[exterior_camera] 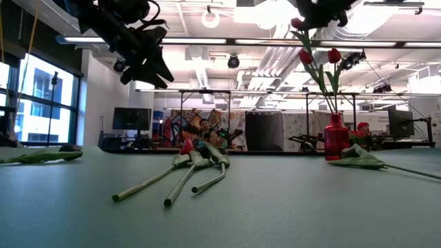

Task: Sort flowers into vase by color
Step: Put the red tulip into the red vase

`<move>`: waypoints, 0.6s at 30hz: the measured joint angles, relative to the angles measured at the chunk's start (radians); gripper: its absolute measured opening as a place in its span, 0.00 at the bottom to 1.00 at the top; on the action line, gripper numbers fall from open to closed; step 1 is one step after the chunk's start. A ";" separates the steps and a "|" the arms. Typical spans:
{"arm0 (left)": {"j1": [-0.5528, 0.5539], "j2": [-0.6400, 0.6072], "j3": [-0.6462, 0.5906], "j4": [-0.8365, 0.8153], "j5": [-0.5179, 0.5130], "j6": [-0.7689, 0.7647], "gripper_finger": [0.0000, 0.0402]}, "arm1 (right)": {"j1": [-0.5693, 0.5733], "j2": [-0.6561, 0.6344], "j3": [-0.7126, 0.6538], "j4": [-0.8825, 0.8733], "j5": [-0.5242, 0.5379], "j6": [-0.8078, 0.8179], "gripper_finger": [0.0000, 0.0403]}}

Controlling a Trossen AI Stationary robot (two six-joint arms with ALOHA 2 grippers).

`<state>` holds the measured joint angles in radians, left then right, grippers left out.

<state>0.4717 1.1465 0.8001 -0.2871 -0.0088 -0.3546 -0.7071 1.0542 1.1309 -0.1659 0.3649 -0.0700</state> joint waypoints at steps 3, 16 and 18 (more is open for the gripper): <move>0.000 0.000 0.000 0.000 0.000 0.000 0.35 | 0.000 0.000 0.000 0.003 0.004 -0.009 0.00; 0.000 0.000 0.000 -0.003 -0.007 -0.001 0.35 | 0.047 -0.084 -0.186 0.140 0.071 0.047 0.00; 0.000 0.000 0.000 -0.006 -0.007 -0.002 0.35 | 0.065 -0.110 -0.218 0.167 0.077 0.048 0.00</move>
<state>0.4717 1.1465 0.8001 -0.2935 -0.0162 -0.3561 -0.6424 0.9445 0.9124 0.0008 0.4421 -0.0222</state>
